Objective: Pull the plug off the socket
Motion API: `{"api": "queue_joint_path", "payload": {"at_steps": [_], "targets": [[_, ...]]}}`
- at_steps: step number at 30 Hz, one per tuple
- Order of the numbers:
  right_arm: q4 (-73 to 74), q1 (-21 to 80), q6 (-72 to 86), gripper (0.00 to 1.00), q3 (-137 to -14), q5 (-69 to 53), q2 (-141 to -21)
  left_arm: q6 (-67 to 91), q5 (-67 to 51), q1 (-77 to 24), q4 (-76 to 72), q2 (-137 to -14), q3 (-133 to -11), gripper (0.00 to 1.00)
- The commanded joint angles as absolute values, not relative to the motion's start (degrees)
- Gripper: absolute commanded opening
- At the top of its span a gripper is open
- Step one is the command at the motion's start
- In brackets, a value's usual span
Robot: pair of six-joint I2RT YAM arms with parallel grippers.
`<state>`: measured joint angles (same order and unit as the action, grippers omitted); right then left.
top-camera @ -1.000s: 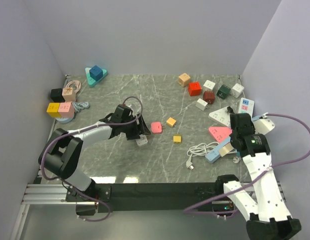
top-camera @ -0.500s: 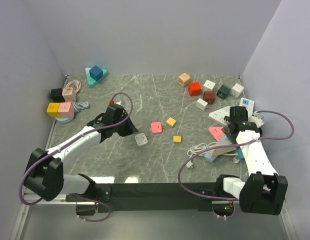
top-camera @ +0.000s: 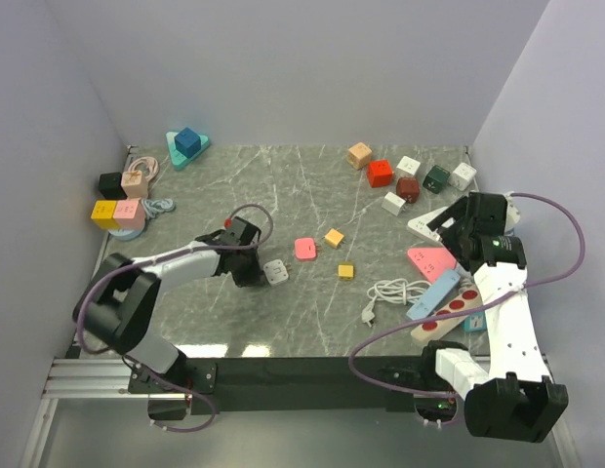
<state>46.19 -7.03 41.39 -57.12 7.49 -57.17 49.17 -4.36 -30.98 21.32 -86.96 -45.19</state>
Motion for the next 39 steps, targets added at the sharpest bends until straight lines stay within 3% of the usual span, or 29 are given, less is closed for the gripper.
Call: {"api": "queue_joint_path", "payload": {"at_steps": [1, 9, 25, 31, 32, 33, 35, 38, 39], "targets": [[45.8, -7.29, 37.8, 0.94, -56.26, 0.18, -55.82, 48.96, -3.07, -32.87, 19.78, -91.47, -49.21, 0.01], [45.62, -7.21, 34.1, 0.95, -55.29, -5.53, -54.67, 49.22, -6.06, -35.86, 15.21, -100.8, -57.73, 0.01], [42.45, -5.98, 28.31, 0.96, -48.78, -12.92, -52.3, 51.5, -13.8, -37.18, 10.02, -126.9, -88.84, 0.01], [42.1, -5.89, 25.23, 0.98, -50.36, -14.41, -52.3, 48.52, -11.78, -37.18, 9.32, -120.88, -85.54, 0.01], [42.27, -5.89, 25.05, 0.98, -50.8, -14.41, -52.12, 47.56, -11.34, -37.18, 9.14, -118.94, -84.21, 0.09], [42.1, -5.89, 24.87, 0.98, -51.5, -14.5, -51.95, 47.03, -10.73, -37.26, 9.05, -116.83, -82.72, 0.3], [41.58, -5.71, 24.87, 0.98, -51.94, -15.73, -51.59, 45.71, -8.36, -37.44, 9.05, -109.19, -78.15, 0.52], [41.04, -5.36, 23.91, 0.99, -53.61, -16.09, -51.77, 43.6, -4.4, -37.62, 10.37, -98.73, -72.7, 0.97], [41.39, -5.27, 23.56, 0.99, -54.92, -15.21, -51.77, 42.98, -3.35, -37.62, 11.24, -96.27, -71.64, 1.0]]}}
